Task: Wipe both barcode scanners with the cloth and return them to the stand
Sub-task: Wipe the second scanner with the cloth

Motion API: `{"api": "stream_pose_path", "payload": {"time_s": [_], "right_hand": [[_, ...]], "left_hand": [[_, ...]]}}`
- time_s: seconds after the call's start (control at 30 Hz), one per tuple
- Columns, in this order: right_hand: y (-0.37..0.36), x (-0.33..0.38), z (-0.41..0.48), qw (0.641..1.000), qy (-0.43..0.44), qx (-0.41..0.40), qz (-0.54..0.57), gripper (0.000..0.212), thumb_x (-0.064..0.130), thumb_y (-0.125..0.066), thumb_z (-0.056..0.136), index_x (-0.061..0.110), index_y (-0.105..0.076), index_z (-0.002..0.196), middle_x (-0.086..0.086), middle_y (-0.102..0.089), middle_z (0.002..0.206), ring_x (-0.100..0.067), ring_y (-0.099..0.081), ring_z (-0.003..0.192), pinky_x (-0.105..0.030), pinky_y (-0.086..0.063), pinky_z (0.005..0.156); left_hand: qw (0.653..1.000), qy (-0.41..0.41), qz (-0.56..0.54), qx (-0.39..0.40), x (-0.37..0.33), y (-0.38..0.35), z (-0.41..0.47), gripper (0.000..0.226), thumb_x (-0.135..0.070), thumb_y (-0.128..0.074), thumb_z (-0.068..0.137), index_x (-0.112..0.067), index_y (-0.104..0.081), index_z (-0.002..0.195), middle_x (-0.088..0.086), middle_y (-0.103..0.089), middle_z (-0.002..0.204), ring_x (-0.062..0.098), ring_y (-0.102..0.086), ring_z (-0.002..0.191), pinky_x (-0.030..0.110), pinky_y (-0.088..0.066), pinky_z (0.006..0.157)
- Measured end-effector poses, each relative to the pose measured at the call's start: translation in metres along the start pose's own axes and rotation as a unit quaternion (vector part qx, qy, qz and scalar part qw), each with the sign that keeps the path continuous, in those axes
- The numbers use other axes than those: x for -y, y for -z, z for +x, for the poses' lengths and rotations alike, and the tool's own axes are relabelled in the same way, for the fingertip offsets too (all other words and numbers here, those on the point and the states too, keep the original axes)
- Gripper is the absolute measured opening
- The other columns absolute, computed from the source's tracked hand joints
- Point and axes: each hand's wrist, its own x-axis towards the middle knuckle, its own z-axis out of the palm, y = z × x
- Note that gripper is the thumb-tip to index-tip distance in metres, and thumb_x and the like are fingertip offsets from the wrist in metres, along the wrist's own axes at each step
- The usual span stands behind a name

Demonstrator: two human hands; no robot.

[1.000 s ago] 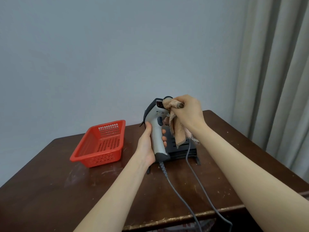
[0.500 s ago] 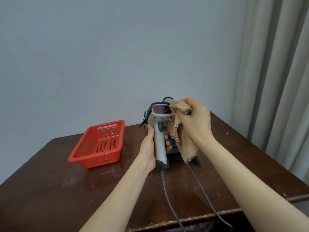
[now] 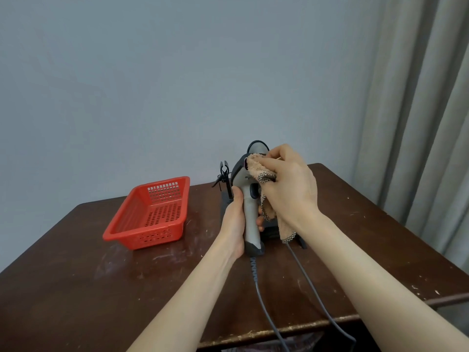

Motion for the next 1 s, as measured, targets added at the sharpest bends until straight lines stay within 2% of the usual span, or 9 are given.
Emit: {"api": "stream_pose_path", "payload": {"time_s": [0.13,0.2,0.3,0.4,0.53,0.73,0.83,0.9,1.0], "right_hand": [[0.002,0.004,-0.004,0.997,0.059,0.002,-0.045,0.044,0.000,-0.061,0.073,0.027,-0.073,0.106,0.002,-0.056,0.101,-0.022,-0.050,0.096,-0.030,-0.034,0.063],[0.006,0.002,-0.003,0.996,0.051,0.000,-0.074,0.045,0.002,-0.062,0.075,0.030,-0.071,0.110,0.001,-0.056,0.100,-0.023,-0.051,0.094,-0.029,-0.029,0.062],[0.014,-0.004,-0.001,0.994,-0.011,0.007,-0.106,0.030,0.020,-0.061,0.086,0.034,-0.068,0.111,0.005,-0.051,0.097,-0.019,-0.046,0.085,-0.028,-0.027,0.060],[0.019,-0.004,0.000,0.992,-0.053,-0.005,-0.116,0.015,0.031,-0.059,0.090,0.030,-0.070,0.099,0.008,-0.046,0.090,-0.018,-0.042,0.077,-0.028,-0.027,0.058],[0.017,0.004,-0.001,0.995,-0.055,0.004,-0.087,0.015,0.029,-0.056,0.090,0.025,-0.071,0.091,0.006,-0.047,0.087,-0.021,-0.047,0.077,-0.029,-0.026,0.053],[0.019,0.013,-0.003,0.997,-0.033,0.063,0.017,0.035,0.019,-0.053,0.087,0.042,-0.067,0.109,0.013,-0.045,0.087,-0.009,-0.044,0.084,-0.028,-0.032,0.065],[0.023,0.009,0.000,0.996,-0.041,0.057,-0.056,0.026,0.032,-0.050,0.090,0.041,-0.066,0.108,0.010,-0.048,0.092,-0.013,-0.043,0.083,-0.030,-0.033,0.064],[0.027,0.003,0.003,0.992,-0.054,0.041,-0.105,0.024,0.043,-0.047,0.093,0.037,-0.067,0.105,0.008,-0.047,0.092,-0.016,-0.040,0.080,-0.030,-0.031,0.063],[0.028,-0.004,0.004,0.986,-0.073,0.019,-0.146,0.022,0.039,-0.048,0.094,0.033,-0.067,0.103,0.006,-0.048,0.095,-0.018,-0.037,0.078,-0.029,-0.028,0.061]], "left_hand": [[1.000,-0.007,0.001,0.001,0.005,0.002,0.004,0.062,-0.067,-0.036,0.088,-0.012,-0.063,0.077,0.004,-0.054,0.058,0.018,-0.048,0.047,0.025,-0.040,0.041],[1.000,-0.010,-0.002,-0.001,0.004,0.004,0.004,0.062,-0.065,-0.034,0.089,-0.012,-0.062,0.073,0.003,-0.054,0.056,0.016,-0.046,0.043,0.023,-0.039,0.040],[0.999,-0.019,-0.022,0.015,-0.001,0.002,0.001,0.062,-0.062,-0.030,0.092,-0.011,-0.059,0.072,0.003,-0.052,0.054,0.014,-0.043,0.038,0.020,-0.037,0.037],[0.999,-0.021,-0.027,0.020,-0.002,-0.003,-0.002,0.062,-0.061,-0.028,0.093,-0.010,-0.058,0.073,0.003,-0.052,0.052,0.013,-0.042,0.036,0.019,-0.036,0.036],[0.999,-0.032,-0.016,0.014,0.001,-0.004,0.001,0.063,-0.063,-0.029,0.091,-0.011,-0.059,0.073,0.003,-0.052,0.054,0.013,-0.042,0.037,0.021,-0.037,0.037],[0.998,-0.056,-0.017,0.005,0.005,-0.004,0.004,0.068,-0.064,-0.031,0.091,-0.017,-0.069,0.060,0.008,-0.057,0.066,0.019,-0.050,0.056,0.031,-0.042,0.057],[0.998,-0.056,-0.008,0.002,0.002,-0.004,0.001,0.064,-0.064,-0.031,0.090,-0.011,-0.059,0.068,0.006,-0.050,0.056,0.016,-0.043,0.041,0.023,-0.038,0.041],[0.999,-0.051,-0.008,-0.004,-0.001,-0.005,-0.001,0.061,-0.062,-0.031,0.092,-0.011,-0.058,0.071,0.005,-0.050,0.055,0.015,-0.042,0.038,0.021,-0.037,0.038],[0.999,-0.051,-0.010,0.004,-0.003,-0.007,-0.003,0.059,-0.060,-0.031,0.092,-0.010,-0.059,0.075,0.005,-0.051,0.056,0.015,-0.041,0.039,0.021,-0.037,0.037]]}}
